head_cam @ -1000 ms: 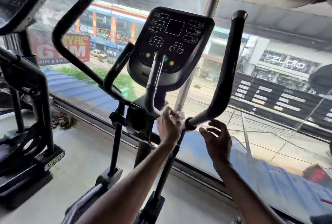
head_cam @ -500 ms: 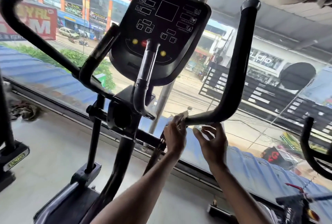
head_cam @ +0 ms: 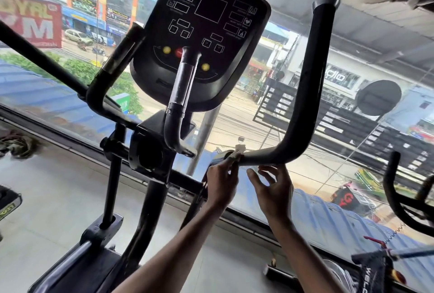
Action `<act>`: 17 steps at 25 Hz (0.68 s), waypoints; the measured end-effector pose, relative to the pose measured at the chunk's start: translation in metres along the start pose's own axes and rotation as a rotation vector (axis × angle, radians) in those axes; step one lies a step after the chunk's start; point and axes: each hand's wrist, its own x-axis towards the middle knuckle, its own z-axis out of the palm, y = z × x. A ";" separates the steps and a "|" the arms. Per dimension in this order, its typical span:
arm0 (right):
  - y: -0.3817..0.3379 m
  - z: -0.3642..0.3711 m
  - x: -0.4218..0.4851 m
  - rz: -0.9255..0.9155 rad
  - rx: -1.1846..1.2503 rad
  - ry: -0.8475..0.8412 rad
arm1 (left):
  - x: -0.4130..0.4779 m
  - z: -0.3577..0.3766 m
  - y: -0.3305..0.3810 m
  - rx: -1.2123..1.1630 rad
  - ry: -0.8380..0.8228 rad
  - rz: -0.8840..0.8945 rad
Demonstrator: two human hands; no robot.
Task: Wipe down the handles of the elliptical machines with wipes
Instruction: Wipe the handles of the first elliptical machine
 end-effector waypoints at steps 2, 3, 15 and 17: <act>-0.002 0.001 0.000 -0.029 -0.023 0.008 | -0.002 0.000 0.002 0.004 0.015 0.043; -0.002 0.002 0.000 -0.031 -0.030 0.014 | 0.001 -0.001 -0.002 0.066 -0.004 0.040; 0.000 0.006 0.005 -0.051 -0.029 0.042 | -0.006 -0.012 0.023 -0.002 0.036 0.165; -0.003 0.006 0.003 -0.097 -0.042 0.052 | 0.002 -0.011 0.010 0.042 0.007 0.108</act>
